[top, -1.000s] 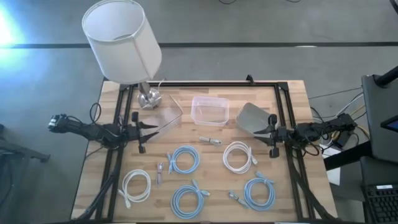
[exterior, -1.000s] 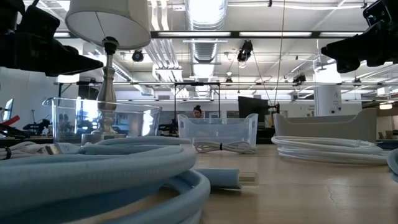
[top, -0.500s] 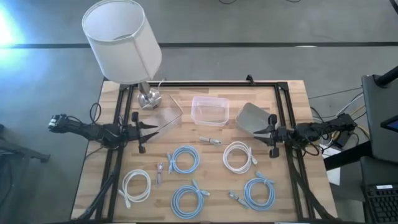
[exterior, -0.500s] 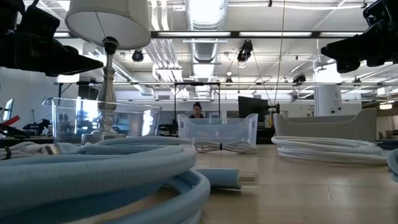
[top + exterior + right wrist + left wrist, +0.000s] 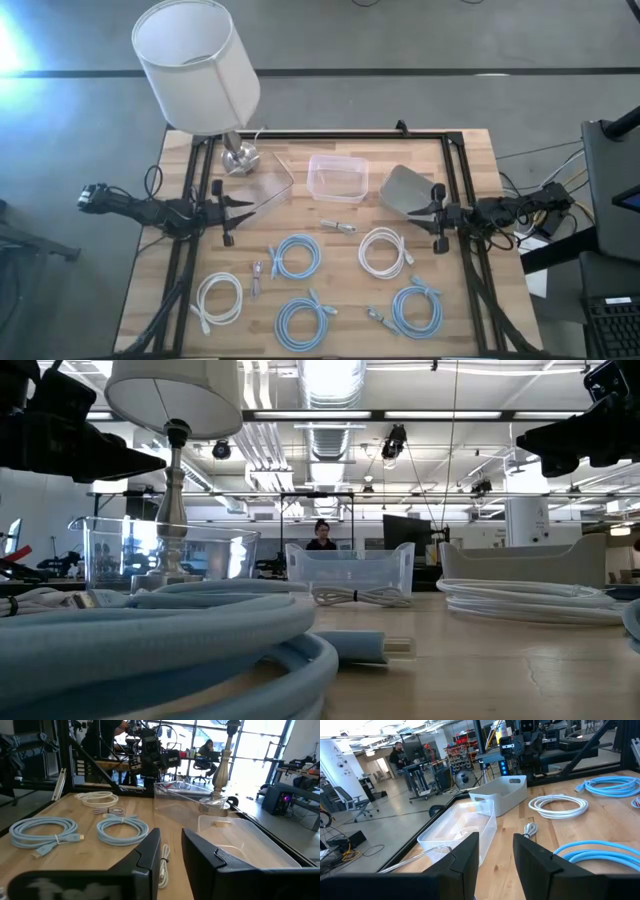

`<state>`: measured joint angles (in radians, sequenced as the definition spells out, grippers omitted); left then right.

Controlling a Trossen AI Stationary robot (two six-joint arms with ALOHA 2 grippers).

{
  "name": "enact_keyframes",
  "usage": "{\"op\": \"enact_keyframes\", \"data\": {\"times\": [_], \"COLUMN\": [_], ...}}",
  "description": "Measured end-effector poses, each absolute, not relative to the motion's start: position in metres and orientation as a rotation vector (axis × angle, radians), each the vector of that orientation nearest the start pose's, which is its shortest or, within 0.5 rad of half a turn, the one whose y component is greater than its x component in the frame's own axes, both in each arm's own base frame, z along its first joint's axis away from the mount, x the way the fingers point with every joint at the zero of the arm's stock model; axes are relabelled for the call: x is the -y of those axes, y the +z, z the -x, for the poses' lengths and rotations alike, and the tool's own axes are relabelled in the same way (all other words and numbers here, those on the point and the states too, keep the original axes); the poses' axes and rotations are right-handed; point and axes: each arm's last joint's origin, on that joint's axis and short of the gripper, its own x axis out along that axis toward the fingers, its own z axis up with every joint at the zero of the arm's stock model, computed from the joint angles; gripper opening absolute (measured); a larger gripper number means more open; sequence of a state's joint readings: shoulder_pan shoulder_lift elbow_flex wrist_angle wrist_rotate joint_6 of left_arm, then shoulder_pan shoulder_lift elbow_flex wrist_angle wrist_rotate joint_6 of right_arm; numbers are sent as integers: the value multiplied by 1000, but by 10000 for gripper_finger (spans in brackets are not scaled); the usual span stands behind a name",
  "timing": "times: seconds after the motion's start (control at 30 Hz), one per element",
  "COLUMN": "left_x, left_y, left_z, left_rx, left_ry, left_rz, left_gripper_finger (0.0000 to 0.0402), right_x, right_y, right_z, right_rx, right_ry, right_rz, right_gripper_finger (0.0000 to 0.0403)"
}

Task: Pick & Place USB Port

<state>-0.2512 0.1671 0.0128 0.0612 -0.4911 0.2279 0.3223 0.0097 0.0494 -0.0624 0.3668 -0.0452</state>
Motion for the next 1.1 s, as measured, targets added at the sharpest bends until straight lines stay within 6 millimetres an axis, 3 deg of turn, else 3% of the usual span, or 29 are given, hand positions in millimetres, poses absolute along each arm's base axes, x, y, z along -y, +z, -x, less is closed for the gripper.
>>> {"op": "enact_keyframes", "data": {"times": [0.67, 1.1], "left_x": [13, 13], "left_y": [160, 160], "left_z": [-104, -104], "left_rx": [-114, -114], "left_ry": [229, 229], "left_rz": [-261, -261], "left_gripper_finger": [124, 124], "right_x": [-20, -20], "right_y": [174, 174], "right_z": [-92, -92], "right_rx": [-22, -22], "right_ry": [-44, -44], "right_rz": [53, 53], "right_gripper_finger": [89, 68]}}
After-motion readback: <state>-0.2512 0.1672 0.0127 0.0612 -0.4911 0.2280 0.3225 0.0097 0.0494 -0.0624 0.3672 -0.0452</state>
